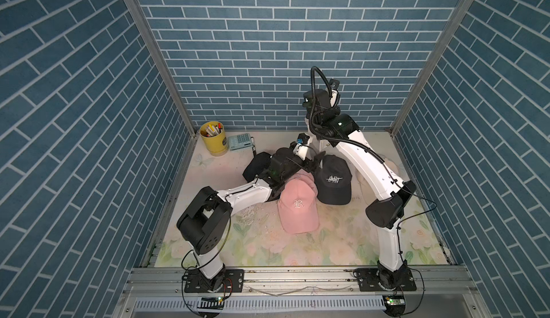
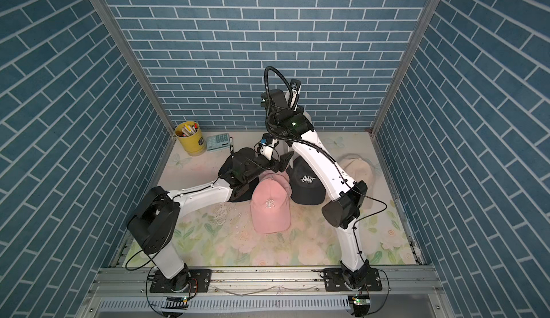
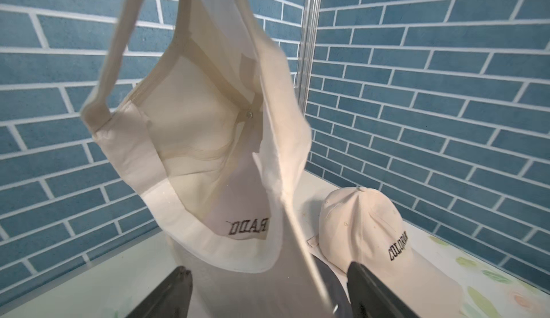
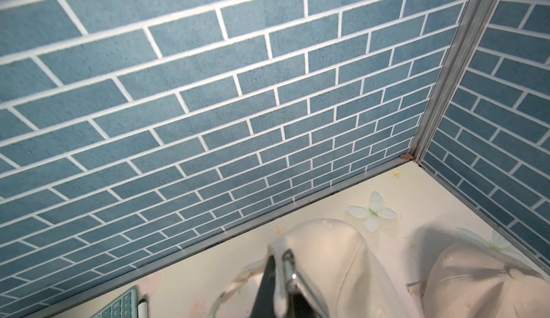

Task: Open the adjustable buckle of the baseball cap
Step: Place the baseball cap at the center of the board.

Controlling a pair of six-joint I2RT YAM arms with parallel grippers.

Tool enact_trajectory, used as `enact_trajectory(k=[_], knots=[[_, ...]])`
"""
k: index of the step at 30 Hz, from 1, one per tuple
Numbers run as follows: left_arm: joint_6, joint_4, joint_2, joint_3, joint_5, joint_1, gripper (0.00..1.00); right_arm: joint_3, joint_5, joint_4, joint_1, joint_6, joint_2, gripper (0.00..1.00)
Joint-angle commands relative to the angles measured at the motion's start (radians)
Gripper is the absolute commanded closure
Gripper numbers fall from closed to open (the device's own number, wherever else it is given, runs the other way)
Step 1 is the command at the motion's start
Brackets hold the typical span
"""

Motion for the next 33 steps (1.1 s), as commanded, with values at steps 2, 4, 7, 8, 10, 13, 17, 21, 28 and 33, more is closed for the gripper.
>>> enact_trajectory(k=[2, 4, 7, 8, 10, 13, 17, 21, 28, 33], knots=[[0.070, -0.031, 0.019, 0.049, -0.057, 0.005, 0.21, 0.045, 0.043, -0.038, 0.005, 0.063, 0.006, 1.00], [0.072, -0.058, 0.030, 0.064, -0.036, 0.005, 0.31, 0.042, 0.048, -0.043, 0.005, 0.065, 0.000, 1.00], [0.049, -0.081, 0.044, 0.078, -0.015, 0.005, 0.43, 0.034, 0.051, -0.040, 0.005, 0.064, -0.007, 1.00], [0.044, -0.083, 0.049, 0.082, -0.013, 0.005, 0.45, 0.035, 0.050, -0.040, 0.005, 0.062, -0.008, 1.00], [0.037, -0.086, 0.059, 0.088, -0.014, 0.006, 0.51, 0.035, 0.045, -0.036, 0.005, 0.058, -0.008, 1.00], [0.018, -0.097, 0.066, 0.098, -0.015, 0.012, 0.81, 0.032, 0.046, -0.035, 0.004, 0.047, -0.010, 1.00], [0.013, -0.145, 0.064, 0.121, 0.011, 0.020, 1.00, 0.009, 0.052, -0.025, -0.003, 0.036, -0.019, 1.00], [0.006, -0.168, 0.026, 0.094, 0.073, 0.031, 1.00, -0.016, 0.022, -0.012, -0.034, 0.020, -0.031, 0.63], [-0.061, -0.232, -0.006, 0.040, 0.252, 0.090, 1.00, -0.079, -0.158, 0.069, -0.135, -0.090, -0.067, 0.34], [-0.222, -0.151, 0.037, 0.023, 0.372, 0.201, 1.00, -0.139, -0.292, 0.131, -0.189, -0.246, -0.123, 0.27]])
